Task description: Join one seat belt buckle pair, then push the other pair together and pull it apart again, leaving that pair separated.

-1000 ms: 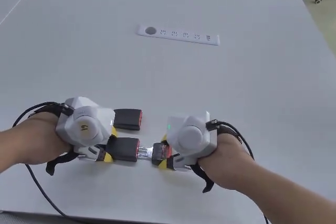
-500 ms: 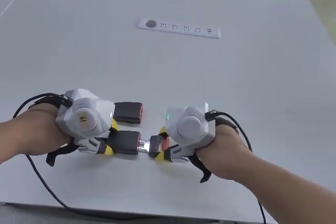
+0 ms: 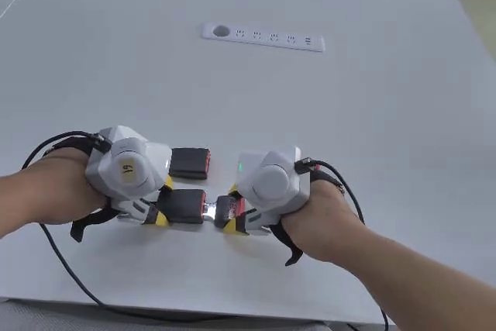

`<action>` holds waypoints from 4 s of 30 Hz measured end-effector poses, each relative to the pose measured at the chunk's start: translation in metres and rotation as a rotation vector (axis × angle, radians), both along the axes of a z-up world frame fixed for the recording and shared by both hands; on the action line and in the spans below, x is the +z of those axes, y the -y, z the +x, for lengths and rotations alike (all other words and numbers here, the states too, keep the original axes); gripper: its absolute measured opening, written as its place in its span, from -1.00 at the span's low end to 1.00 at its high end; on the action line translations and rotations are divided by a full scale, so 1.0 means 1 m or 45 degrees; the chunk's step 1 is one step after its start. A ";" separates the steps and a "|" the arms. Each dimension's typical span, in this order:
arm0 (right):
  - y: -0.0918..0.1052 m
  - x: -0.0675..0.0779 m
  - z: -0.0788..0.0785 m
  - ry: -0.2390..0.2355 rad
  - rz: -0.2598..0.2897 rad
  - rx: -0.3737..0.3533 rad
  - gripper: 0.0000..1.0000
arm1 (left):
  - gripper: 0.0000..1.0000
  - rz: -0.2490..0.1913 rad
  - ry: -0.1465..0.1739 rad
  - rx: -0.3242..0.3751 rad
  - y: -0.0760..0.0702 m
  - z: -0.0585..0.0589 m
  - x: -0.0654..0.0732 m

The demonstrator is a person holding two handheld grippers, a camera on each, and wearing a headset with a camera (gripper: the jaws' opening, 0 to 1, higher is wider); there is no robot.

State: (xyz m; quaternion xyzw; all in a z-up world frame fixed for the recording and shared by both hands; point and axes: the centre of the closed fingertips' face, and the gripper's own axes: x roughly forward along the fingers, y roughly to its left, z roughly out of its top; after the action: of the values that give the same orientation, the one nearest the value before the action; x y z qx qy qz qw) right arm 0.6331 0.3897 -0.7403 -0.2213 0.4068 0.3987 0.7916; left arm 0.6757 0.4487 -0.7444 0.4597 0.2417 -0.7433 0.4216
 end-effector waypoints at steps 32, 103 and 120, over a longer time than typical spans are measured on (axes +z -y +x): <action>-0.009 0.003 0.012 0.002 -0.033 0.007 -0.43 | -0.39 -0.021 -0.038 -0.003 0.002 0.000 0.001; -0.006 0.001 0.005 0.006 0.029 -0.017 -0.38 | -0.37 -0.005 -0.073 0.083 0.000 -0.001 0.002; -0.007 0.002 0.004 -0.008 -0.006 -0.029 -0.35 | -0.31 0.003 -0.020 0.091 -0.002 -0.003 0.006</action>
State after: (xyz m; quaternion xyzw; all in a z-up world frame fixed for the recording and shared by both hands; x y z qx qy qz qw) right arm 0.6368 0.3971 -0.7382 -0.2174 0.4127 0.3892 0.7943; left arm 0.6727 0.4503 -0.7384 0.4453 0.2621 -0.7312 0.4454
